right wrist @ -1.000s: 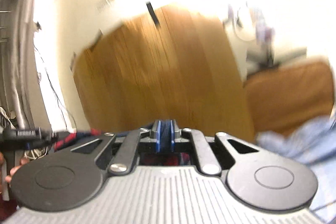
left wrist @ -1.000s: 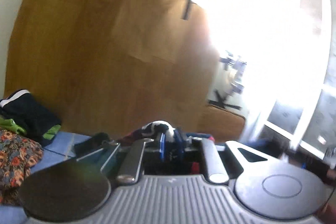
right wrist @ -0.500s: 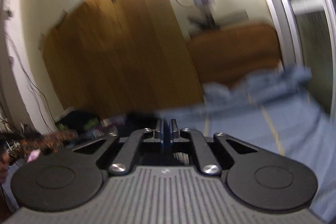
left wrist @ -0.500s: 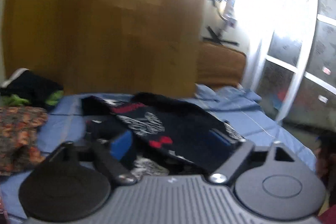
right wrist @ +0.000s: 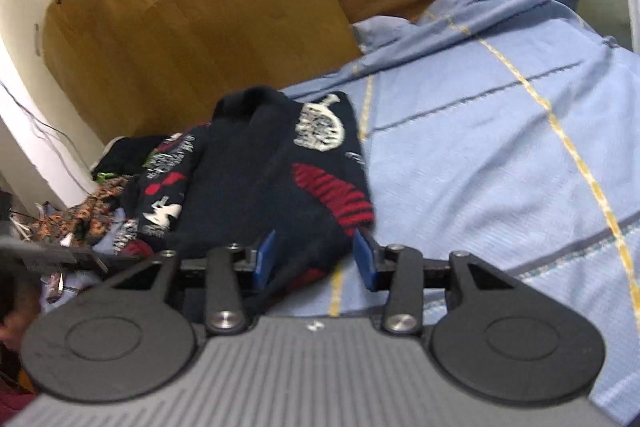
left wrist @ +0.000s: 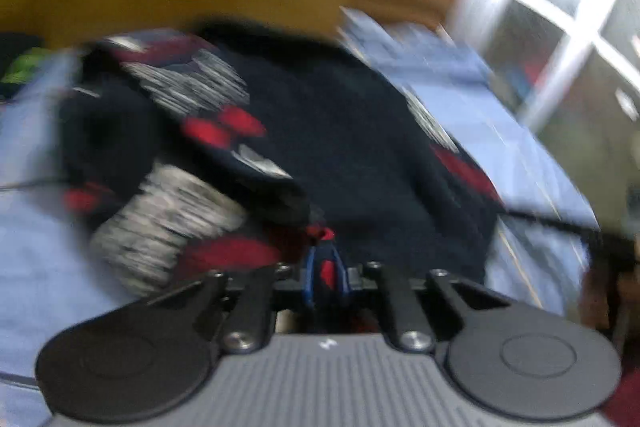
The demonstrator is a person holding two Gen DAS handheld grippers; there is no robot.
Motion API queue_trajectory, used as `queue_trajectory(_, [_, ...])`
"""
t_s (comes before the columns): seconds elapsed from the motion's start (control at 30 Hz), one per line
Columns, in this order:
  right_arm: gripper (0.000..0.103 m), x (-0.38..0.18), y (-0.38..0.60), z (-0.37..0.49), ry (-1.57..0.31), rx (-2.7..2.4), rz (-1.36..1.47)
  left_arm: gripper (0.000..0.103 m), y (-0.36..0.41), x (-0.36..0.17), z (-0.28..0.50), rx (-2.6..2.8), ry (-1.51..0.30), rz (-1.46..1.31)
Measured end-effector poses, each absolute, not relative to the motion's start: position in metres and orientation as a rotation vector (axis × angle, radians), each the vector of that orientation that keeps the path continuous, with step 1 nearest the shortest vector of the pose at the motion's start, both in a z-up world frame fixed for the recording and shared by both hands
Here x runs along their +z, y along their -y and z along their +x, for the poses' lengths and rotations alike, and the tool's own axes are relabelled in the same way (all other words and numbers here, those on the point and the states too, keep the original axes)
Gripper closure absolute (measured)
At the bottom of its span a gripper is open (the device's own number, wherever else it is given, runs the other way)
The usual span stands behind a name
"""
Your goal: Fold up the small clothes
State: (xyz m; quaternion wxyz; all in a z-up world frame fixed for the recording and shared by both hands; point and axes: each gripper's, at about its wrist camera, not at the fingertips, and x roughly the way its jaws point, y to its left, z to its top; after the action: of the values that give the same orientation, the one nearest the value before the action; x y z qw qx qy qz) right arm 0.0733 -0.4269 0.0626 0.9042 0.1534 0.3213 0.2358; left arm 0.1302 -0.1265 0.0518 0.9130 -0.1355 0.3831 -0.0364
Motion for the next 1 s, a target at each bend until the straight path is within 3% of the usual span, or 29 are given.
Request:
queue_trajectory(0.2, [0.056,0.046,0.450,0.102,-0.739,0.614,0.518,0.091,0.027,0.078,0.071,0.009,-0.590,-0.519])
queue_trajectory(0.3, [0.056,0.046,0.437,0.107,-0.750,0.631,0.539,0.087,0.008,0.076,0.048,0.013,-0.570,-0.543])
queue_trajectory(0.33, [0.056,0.045,0.434,0.108,-0.754,0.631,0.553,0.081,0.001,0.072,0.043,0.021,-0.573,-0.552])
queue_trajectory(0.47, [0.077,0.041,0.426,0.113,-0.795,0.644,0.603,0.069,-0.016,0.056,0.016,0.023,-0.626,-0.588])
queue_trajectory(0.5, [0.078,0.040,0.424,0.112,-0.800,0.648,0.604,0.067,-0.017,0.053,0.014,0.014,-0.641,-0.596])
queue_trajectory(0.6, [0.077,0.043,0.424,0.110,-0.807,0.663,0.591,0.042,-0.020,0.059,0.003,-0.035,-0.632,-0.595])
queue_trajectory(0.67, [0.078,0.042,0.427,0.110,-0.808,0.667,0.601,0.012,-0.015,0.081,0.001,-0.061,-0.607,-0.578])
queue_trajectory(0.73, [0.078,0.042,0.427,0.109,-0.805,0.668,0.604,0.000,-0.013,0.101,-0.007,-0.112,-0.588,-0.535])
queue_trajectory(0.93, [0.078,0.040,0.427,0.105,-0.782,0.673,0.586,0.002,0.040,0.113,0.010,-0.142,-0.702,-0.206])
queue_trajectory(1.0, [0.078,0.040,0.428,0.107,-0.785,0.677,0.589,0.016,0.063,0.092,0.039,-0.122,-0.774,-0.135])
